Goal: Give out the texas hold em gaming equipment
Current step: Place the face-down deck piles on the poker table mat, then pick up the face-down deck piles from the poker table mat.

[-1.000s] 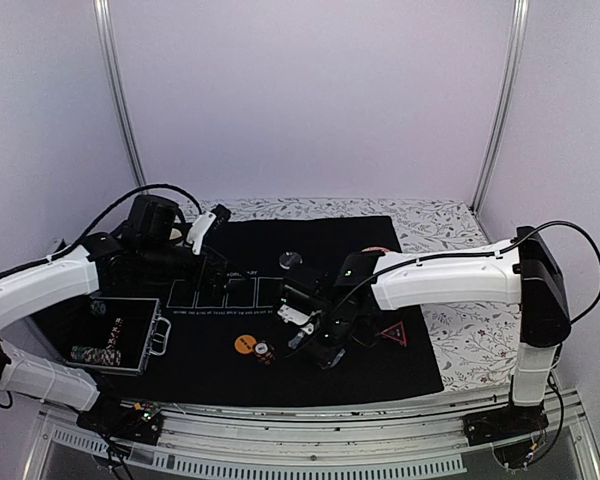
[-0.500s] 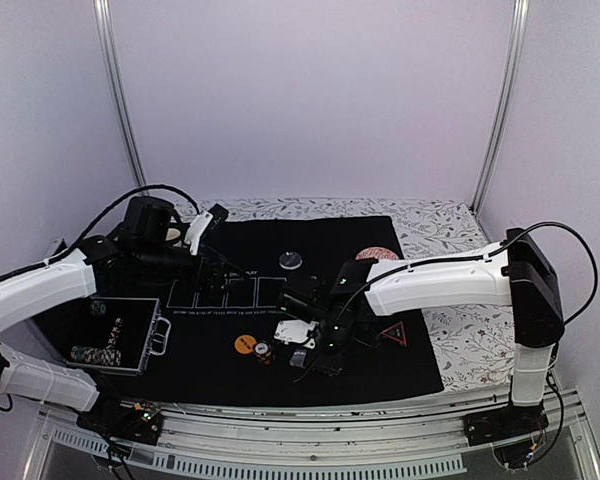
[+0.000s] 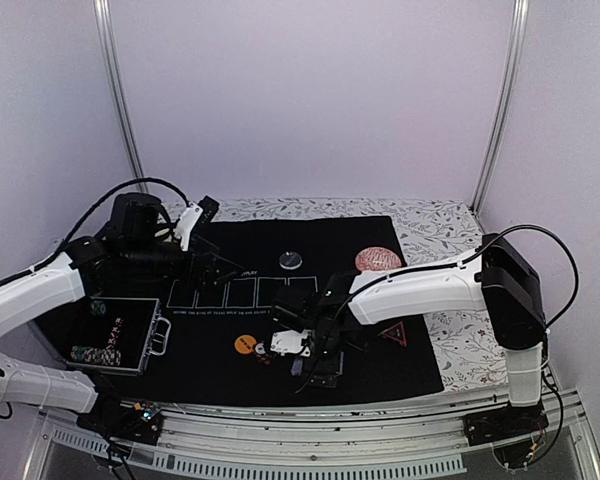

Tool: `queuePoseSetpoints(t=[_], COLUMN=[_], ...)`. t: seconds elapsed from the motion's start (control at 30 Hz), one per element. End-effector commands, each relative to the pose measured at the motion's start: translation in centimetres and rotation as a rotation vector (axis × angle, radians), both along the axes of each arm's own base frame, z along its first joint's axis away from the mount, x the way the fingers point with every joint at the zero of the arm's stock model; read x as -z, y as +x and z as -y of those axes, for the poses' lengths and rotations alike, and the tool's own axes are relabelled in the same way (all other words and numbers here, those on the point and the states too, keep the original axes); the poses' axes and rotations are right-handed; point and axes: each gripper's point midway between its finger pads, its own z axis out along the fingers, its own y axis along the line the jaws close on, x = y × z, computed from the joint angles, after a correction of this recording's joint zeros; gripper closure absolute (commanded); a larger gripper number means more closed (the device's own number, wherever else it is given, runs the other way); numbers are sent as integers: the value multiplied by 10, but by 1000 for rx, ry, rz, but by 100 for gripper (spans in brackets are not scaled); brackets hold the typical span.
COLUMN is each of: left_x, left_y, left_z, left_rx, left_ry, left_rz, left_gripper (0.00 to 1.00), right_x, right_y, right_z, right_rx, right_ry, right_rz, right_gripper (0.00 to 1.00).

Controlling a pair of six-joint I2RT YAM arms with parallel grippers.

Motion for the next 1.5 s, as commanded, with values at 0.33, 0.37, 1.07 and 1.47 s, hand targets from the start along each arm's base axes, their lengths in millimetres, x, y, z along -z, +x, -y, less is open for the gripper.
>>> queuePoseSetpoints(t=[0.33,0.37,1.07,1.47], left_x=[-96,-96,118,180], left_y=[-20,-20,-107,-102], left_z=[25,29,148,163], left_rx=[225,245,855,840], left_ry=[-265,-256,592,770], left_rz=[366,373,227,130], left_gripper=[2,2,2,2], right_x=[-104,-117,-98,-82], right_y=[-34,-38,19,17], right_z=[-43,-43,123,129], right_rx=[24,33,1124,1159], right_ry=[268,319,640,610], right_rz=[56,44,-207,-206], right_gripper=[1,1,1,1])
